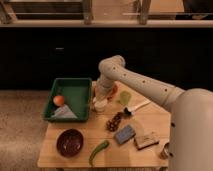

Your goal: Place fork in paper cup

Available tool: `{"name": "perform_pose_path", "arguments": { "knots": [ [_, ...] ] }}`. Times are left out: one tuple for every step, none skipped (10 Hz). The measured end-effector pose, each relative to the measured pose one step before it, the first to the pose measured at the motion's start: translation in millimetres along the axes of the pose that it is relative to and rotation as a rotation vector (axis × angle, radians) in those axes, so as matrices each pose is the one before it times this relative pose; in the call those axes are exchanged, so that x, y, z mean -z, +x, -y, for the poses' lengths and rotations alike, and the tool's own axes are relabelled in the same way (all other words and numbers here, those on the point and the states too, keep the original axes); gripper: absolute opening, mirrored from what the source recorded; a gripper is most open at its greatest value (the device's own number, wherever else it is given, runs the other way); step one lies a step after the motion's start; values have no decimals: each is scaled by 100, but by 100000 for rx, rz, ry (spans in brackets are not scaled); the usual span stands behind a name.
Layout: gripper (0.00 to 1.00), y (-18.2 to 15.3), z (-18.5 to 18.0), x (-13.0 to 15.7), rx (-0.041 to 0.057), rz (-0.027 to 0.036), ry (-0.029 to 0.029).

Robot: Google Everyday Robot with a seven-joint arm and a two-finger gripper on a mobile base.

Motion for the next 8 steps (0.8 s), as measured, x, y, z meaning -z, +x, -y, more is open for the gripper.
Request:
{"name": "perform_pose_path", "arguments": {
  "knots": [
    [79,113,-52,-47,-36,-538,-285],
    [80,57,-8,-33,-183,-341,-120],
    [80,101,-23,22,-204,-329,-12],
    [80,108,-60,-72,-184,-16,-20],
    [80,61,-14,-42,-142,48,57],
    [80,67,-22,-44,-16,28,29],
    [80,63,-30,-48,28,61,66],
    [80,22,-14,13,149,106,381]
  ]
}}
